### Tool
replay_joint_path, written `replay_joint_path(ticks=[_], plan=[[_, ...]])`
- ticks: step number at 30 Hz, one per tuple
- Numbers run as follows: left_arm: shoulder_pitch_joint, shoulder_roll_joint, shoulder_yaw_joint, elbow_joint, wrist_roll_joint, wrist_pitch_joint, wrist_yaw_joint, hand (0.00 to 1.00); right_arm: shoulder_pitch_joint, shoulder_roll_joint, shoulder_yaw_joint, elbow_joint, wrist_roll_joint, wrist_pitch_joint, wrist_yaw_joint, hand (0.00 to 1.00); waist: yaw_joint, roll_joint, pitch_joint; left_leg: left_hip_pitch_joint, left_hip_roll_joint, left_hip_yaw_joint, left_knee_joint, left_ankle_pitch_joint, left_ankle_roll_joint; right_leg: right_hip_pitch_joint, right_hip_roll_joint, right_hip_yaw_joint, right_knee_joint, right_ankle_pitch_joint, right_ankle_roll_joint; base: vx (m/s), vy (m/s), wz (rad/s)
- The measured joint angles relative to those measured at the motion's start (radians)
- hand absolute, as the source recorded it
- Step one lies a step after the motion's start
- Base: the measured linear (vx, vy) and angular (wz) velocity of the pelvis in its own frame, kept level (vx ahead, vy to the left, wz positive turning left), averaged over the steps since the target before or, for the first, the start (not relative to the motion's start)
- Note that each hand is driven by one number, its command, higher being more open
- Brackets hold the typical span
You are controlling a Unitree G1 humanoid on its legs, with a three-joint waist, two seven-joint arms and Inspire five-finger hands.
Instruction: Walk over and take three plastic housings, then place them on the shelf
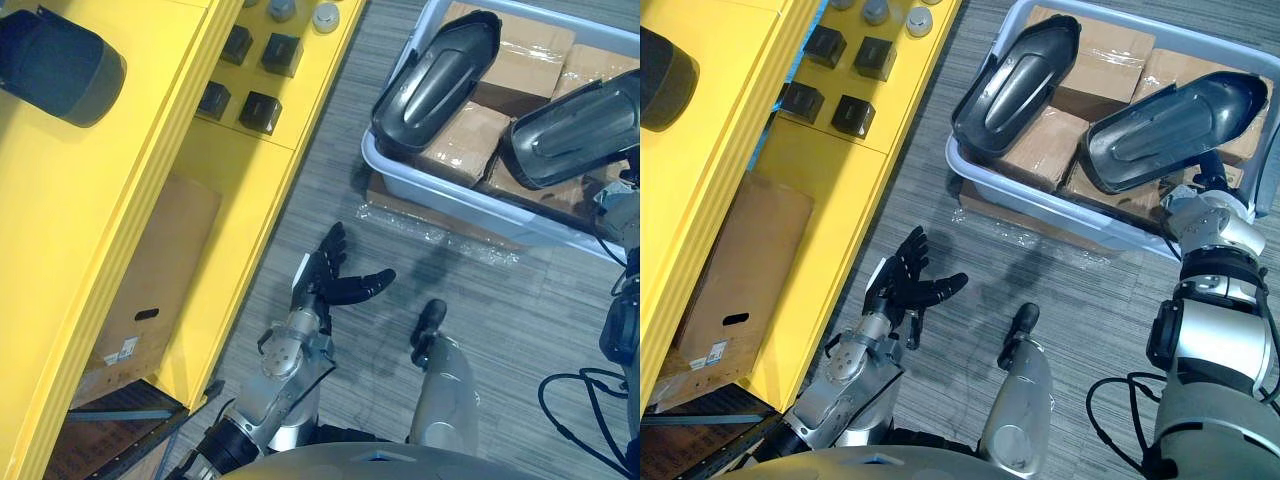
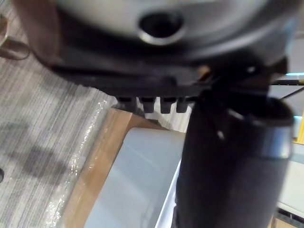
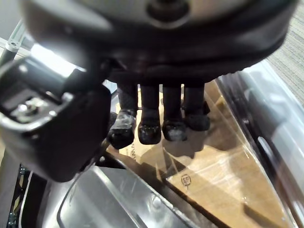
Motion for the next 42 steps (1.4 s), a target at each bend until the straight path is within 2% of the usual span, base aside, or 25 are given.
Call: replay_joint_path(ticks=[9,10,13,16,22,26,29,33,35,37,42], plan=[[0.002,0.005,0.009,-0.004,-0.007,0.000,0.001,1.00,0.028,0.007,-0.014,0.001,-0.015,-0.090,0.016,0.00,0.003,-0.007,0.004,-0.004,0.000,-0.003,0.001,0.000,0.000,0.000,0.001,-0.005,-0.002,0.001,0.000,0.00,0.000,0.00],[0.004,0.005,0.010,-0.009,-0.008,0.000,0.001,1.00,0.028,0.011,-0.013,0.001,-0.037,-0.095,0.016,1.00,0.002,-0.010,0.006,-0.004,0.001,-0.003,0.001,0.000,0.000,0.000,0.001,-0.005,-0.002,0.001,0.000,0.00,0.000,0.00],[0.007,0.006,0.014,-0.023,-0.008,-0.007,-0.001,1.00,0.028,0.019,-0.006,0.001,-0.053,-0.107,0.016,1.00,0.003,-0.018,0.011,-0.004,0.002,-0.004,0.002,0.000,-0.001,0.001,0.007,-0.005,-0.002,0.001,0.000,0.00,0.000,0.00],[0.010,0.006,0.020,-0.023,-0.008,-0.022,-0.006,1.00,0.026,0.025,0.041,0.001,-0.118,-0.147,-0.002,1.00,0.001,-0.021,0.013,-0.004,0.003,-0.004,0.005,-0.001,-0.001,0.003,0.009,-0.005,-0.002,0.004,0.003,0.00,0.000,0.00],[0.041,0.005,0.060,-0.023,-0.008,-0.043,-0.019,1.00,-0.013,0.026,0.124,-0.001,-0.276,-0.271,-0.059,1.00,-0.013,-0.022,0.014,-0.003,0.009,-0.003,0.009,-0.001,-0.001,0.010,0.019,-0.004,-0.018,0.016,0.002,0.00,0.002,-0.02],[0.090,0.008,0.080,-0.020,-0.008,-0.061,-0.029,1.00,-0.019,0.016,0.215,-0.122,-0.375,-0.343,-0.133,1.00,-0.036,-0.024,0.015,0.003,0.017,0.000,0.010,-0.001,-0.001,0.024,0.033,0.000,-0.045,0.033,0.000,0.00,0.030,-0.07],[0.113,0.009,0.090,-0.019,-0.008,-0.061,-0.039,1.00,-0.020,-0.001,0.235,-0.208,-0.459,-0.384,-0.195,1.00,-0.048,-0.026,0.016,0.010,0.018,0.000,0.010,-0.001,-0.001,0.039,0.047,0.002,-0.068,0.048,-0.003,-0.01,0.032,-0.07],[0.140,0.017,0.102,-0.019,-0.011,-0.061,-0.049,1.00,-0.009,-0.023,0.243,-0.364,-0.534,-0.390,-0.271,1.00,-0.074,-0.029,0.018,0.031,0.020,0.001,0.009,-0.010,0.001,0.076,0.059,0.005,-0.111,0.065,0.000,0.00,0.046,-0.05],[0.144,0.016,0.119,-0.019,-0.015,-0.061,-0.054,1.00,0.010,-0.024,0.256,-0.450,-0.568,-0.390,-0.273,1.00,-0.085,-0.036,0.022,0.033,0.020,0.003,0.008,-0.015,0.006,0.084,0.061,0.007,-0.126,0.073,0.002,-0.01,0.058,-0.04],[0.142,0.017,0.126,-0.019,-0.037,-0.060,-0.058,1.00,0.045,-0.040,0.291,-0.517,-0.596,-0.382,-0.241,1.00,-0.089,-0.038,0.024,0.035,0.020,0.005,0.009,-0.018,0.010,0.091,0.062,0.009,-0.141,0.083,0.003,0.00,0.066,-0.06],[0.128,0.032,0.137,-0.015,-0.040,-0.058,-0.060,1.00,0.072,-0.038,0.451,-0.494,-0.586,-0.308,-0.035,1.00,-0.076,-0.038,0.024,0.045,0.019,0.009,0.007,-0.016,0.007,0.110,0.065,0.009,-0.161,0.095,0.002,0.02,0.035,0.00]])
